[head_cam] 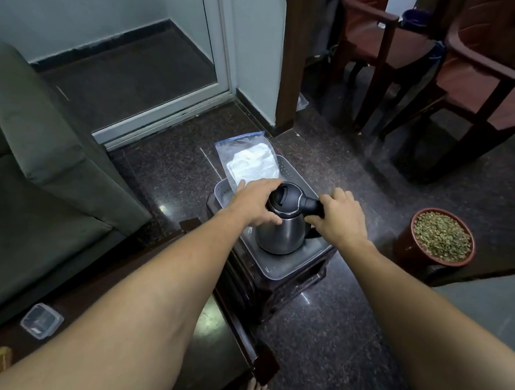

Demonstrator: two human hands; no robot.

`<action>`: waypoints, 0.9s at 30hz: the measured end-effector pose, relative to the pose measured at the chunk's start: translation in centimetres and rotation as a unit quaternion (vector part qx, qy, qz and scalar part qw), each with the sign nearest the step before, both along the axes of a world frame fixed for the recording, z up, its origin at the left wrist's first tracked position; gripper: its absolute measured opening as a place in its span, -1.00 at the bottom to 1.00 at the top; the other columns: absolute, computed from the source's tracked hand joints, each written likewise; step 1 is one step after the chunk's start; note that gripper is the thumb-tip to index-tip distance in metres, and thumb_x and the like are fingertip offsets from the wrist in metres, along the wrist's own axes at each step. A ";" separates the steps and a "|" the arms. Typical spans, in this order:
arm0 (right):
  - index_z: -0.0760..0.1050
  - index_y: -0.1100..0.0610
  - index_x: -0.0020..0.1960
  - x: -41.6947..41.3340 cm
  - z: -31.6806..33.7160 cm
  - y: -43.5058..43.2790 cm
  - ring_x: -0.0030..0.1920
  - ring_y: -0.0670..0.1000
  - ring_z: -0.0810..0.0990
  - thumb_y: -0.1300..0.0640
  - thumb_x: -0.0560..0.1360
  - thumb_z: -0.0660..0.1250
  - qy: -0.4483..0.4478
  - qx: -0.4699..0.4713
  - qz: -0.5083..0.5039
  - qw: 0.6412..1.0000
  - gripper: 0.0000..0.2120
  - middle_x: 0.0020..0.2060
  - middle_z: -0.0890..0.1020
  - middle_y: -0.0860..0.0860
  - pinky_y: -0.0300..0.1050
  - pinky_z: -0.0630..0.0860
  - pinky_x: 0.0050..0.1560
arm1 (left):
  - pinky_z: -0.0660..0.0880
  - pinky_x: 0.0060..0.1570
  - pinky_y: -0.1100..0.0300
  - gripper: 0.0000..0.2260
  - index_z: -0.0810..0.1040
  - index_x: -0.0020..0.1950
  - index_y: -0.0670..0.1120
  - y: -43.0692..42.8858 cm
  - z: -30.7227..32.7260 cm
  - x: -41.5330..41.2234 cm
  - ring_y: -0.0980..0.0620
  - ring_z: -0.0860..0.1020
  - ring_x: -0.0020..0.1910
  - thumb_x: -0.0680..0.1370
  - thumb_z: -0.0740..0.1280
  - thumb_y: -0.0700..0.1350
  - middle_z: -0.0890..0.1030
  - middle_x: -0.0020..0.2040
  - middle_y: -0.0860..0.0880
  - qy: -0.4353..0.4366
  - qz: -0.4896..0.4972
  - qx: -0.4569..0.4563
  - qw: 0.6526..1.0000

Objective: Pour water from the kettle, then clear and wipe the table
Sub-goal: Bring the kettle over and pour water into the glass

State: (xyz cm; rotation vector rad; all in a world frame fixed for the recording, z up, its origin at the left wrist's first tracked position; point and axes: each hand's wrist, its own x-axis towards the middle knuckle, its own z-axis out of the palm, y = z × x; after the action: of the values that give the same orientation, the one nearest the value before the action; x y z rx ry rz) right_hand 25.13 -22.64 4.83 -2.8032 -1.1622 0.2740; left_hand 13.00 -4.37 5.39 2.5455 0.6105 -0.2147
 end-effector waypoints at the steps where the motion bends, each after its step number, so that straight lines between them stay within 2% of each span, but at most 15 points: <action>1: 0.57 0.13 0.15 -0.3 -0.2 -0.2 0.18 0.18 0.44 -0.21 0.48 0.44 0.000 0.002 -0.006 1.000 -0.54 0.10 0.51 0.11 0.09 0.45 0.17 | 0.05 0.57 -0.23 -0.11 0.32 0.57 0.09 0.1 0.3 0.2 -0.10 0.31 0.56 0.32 0.64 0.12 0.46 0.50 0.04 0.010 -0.008 0.006 1.000; 4: 0.56 0.13 0.09 -1.1 -0.6 -0.6 0.14 0.16 0.45 -0.28 0.44 0.44 0.017 0.023 -0.031 0.999 -0.50 0.05 0.52 0.09 0.06 0.47 0.13 | -0.16 0.57 -0.29 -0.19 0.36 0.51 0.13 0.2 0.7 0.5 -0.11 0.13 0.66 0.34 0.64 0.04 0.47 0.50 0.08 0.033 -0.031 0.009 0.999; 7: 0.54 0.12 0.00 -1.7 -1.0 -1.0 0.11 0.14 0.46 -0.31 0.39 0.45 0.053 0.046 -0.055 0.996 -0.50 -0.01 0.52 0.07 0.01 0.48 0.08 | -0.18 0.59 -0.22 -0.17 0.29 0.57 0.12 0.3 1.2 0.9 -0.10 0.07 0.67 0.38 0.61 -0.02 0.44 0.53 0.05 0.060 -0.063 0.034 0.996; 9: 0.50 0.08 -0.08 -2.1 -1.3 -1.3 0.08 0.12 0.47 -0.29 0.34 0.46 0.077 0.069 -0.081 0.991 -0.55 -0.05 0.49 0.05 -0.03 0.46 0.01 | -0.02 0.59 -0.16 -0.24 0.35 0.50 0.07 0.1 1.4 1.2 -0.11 0.10 0.66 0.37 0.61 -0.06 0.50 0.48 0.02 0.054 -0.076 0.043 0.995; 11: 0.48 0.06 -0.16 -2.3 -1.6 -1.3 0.04 0.11 0.49 -0.24 0.29 0.46 0.116 0.100 -0.120 0.981 -0.60 -0.08 0.50 0.03 -0.08 0.41 -0.09 | 0.27 0.45 -0.05 -0.30 0.43 0.42 -0.01 -0.2 1.5 1.1 -0.13 0.23 0.61 0.34 0.63 -0.08 0.53 0.42 -0.02 0.021 -0.056 0.047 0.997; 12: 0.48 0.06 -0.19 -2.2 -1.8 -1.2 0.02 0.11 0.52 -0.21 0.26 0.45 0.140 0.113 -0.139 0.974 -0.63 -0.10 0.53 0.05 -0.10 0.39 -0.13 | 0.35 0.38 -0.02 -0.26 0.43 0.44 -0.05 -0.3 1.4 0.8 -0.13 0.27 0.57 0.32 0.64 -0.06 0.50 0.45 -0.03 0.003 -0.035 0.045 0.998; 13: 0.49 0.06 -0.22 -2.2 -1.9 -1.0 -0.01 0.13 0.53 -0.17 0.24 0.44 0.163 0.123 -0.153 0.967 -0.67 -0.13 0.55 0.07 -0.10 0.39 -0.16 | 0.38 0.39 -0.01 -0.17 0.38 0.51 -0.07 -0.5 1.2 0.3 -0.13 0.28 0.57 0.32 0.65 -0.04 0.41 0.52 -0.05 -0.011 -0.005 0.034 0.999; 16: 0.54 0.08 -0.24 -1.9 -2.6 -0.8 -0.11 0.13 0.60 -0.01 0.26 0.47 0.234 0.121 -0.178 0.948 -0.80 -0.23 0.63 0.09 -0.07 0.50 -0.21 | 0.29 0.50 0.04 0.09 0.03 0.68 -0.08 -1.9 -0.1 -1.8 -0.11 0.19 0.61 0.35 0.64 0.00 0.11 0.65 -0.05 -0.042 0.103 -0.026 0.993; 19: 0.57 0.12 -0.26 -1.5 -3.5 -0.7 -0.24 0.08 0.64 0.10 0.29 0.50 0.306 0.112 -0.205 0.923 -0.86 -0.40 0.63 0.02 -0.15 0.45 -0.36 | 0.28 0.44 0.12 0.18 -0.18 0.69 -0.06 -3.6 -1.6 -3.0 -0.11 0.17 0.61 0.36 0.62 -0.01 -0.03 0.65 -0.03 -0.054 0.176 -0.102 0.978; 21: 0.58 0.16 -0.24 -1.0 -3.8 -0.7 -0.32 0.03 0.63 0.11 0.28 0.51 0.318 0.110 -0.212 0.917 -0.84 -0.43 0.61 -0.01 -0.18 0.42 -0.39 | 0.25 0.51 0.07 0.25 -0.28 0.67 -0.07 -4.4 -2.4 -3.2 -0.09 0.13 0.63 0.35 0.63 -0.01 -0.06 0.67 -0.05 -0.040 0.213 -0.173 0.961; 23: 0.59 0.16 -0.24 -0.6 -4.0 -0.9 -0.42 -0.05 0.59 0.12 0.27 0.52 0.332 0.106 -0.210 0.913 -0.83 -0.48 0.59 -0.06 -0.22 0.41 -0.43 | 0.25 0.56 0.03 0.25 -0.30 0.66 -0.11 -4.9 -3.0 -3.1 -0.07 0.15 0.64 0.36 0.63 -0.01 0.03 0.69 -0.08 -0.028 0.237 -0.227 0.944; 24: 0.58 0.15 -0.26 -0.5 -4.2 -1.0 -0.47 -0.11 0.56 0.13 0.26 0.53 0.343 0.108 -0.203 0.911 -0.84 -0.52 0.57 -0.10 -0.26 0.42 -0.47 | 0.28 0.54 0.04 0.22 -0.25 0.67 -0.12 -5.1 -3.2 -3.1 -0.07 0.20 0.63 0.36 0.62 -0.02 0.13 0.67 -0.07 -0.031 0.246 -0.242 0.938; 27: 0.57 0.15 -0.33 -0.2 -4.7 -1.3 -0.54 -0.17 0.52 0.16 0.20 0.55 0.366 0.117 -0.191 0.903 -0.83 -0.57 0.55 -0.12 -0.30 0.42 -0.50 | 0.45 0.39 0.04 -0.04 0.13 0.60 0.01 -5.5 -3.6 -3.0 -0.06 0.46 0.43 0.32 0.60 -0.08 0.48 0.45 0.00 -0.058 0.282 -0.280 0.916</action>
State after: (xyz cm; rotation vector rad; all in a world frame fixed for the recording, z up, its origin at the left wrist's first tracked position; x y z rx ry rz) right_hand 24.89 -23.96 0.15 -2.2872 -0.4292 0.9626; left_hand 10.04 -9.85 1.80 1.7379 1.0348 -0.0212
